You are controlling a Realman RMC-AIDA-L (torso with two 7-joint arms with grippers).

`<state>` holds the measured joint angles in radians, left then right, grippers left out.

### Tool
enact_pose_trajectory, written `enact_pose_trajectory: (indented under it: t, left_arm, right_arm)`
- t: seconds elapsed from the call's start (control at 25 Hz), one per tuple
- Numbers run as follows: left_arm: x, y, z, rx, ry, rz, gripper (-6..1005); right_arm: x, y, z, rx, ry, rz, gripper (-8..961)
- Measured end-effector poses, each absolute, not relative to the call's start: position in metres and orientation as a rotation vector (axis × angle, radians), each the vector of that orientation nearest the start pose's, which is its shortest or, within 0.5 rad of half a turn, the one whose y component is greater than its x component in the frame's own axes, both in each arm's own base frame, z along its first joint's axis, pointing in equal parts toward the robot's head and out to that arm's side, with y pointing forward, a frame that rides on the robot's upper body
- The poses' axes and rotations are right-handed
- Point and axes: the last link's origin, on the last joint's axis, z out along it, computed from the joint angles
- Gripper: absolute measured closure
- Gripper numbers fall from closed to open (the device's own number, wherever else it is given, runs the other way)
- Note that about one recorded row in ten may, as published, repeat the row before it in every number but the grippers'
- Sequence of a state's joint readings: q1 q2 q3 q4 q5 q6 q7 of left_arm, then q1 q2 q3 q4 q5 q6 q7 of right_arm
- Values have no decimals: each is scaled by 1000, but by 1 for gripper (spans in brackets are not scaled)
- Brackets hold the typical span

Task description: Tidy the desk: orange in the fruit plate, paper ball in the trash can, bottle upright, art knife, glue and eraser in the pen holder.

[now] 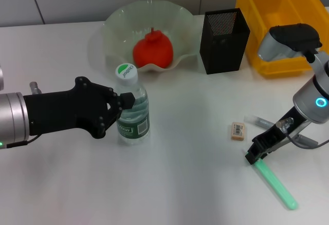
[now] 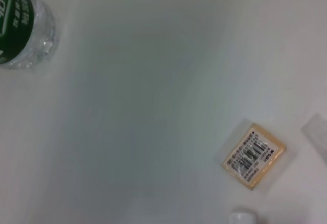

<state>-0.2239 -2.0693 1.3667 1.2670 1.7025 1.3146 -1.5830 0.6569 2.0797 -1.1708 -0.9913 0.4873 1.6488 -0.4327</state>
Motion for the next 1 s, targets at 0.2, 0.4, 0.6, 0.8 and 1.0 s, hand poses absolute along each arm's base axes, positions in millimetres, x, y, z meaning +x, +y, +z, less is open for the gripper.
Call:
enact_pose_trajectory:
  t: [0.2,0.4,0.6,0.8,1.0]
  left_arm:
    - [-200,305,-3,-2773,-275,-545,988]
    - [-200,305,-3,-2772,-275,-545,988]
    - [-200,305,-3,-2770,-276,-545,988]
    - [-201,305,-3,-2769,-277,-544,987]
    - [-202,305,-1,-2763,-283,-545,987]
  right_arm:
    - [245,335,-12,-2402,1616,-624,707]
    - [245,334,-12,-2411,1608,-629,761]
    - [245,333,-12,-2424,1603,-621,762]
    - [239,333,-9,-2443,1574,-588,763]
    - [232,335,-2,-2458,1538,-534,763]
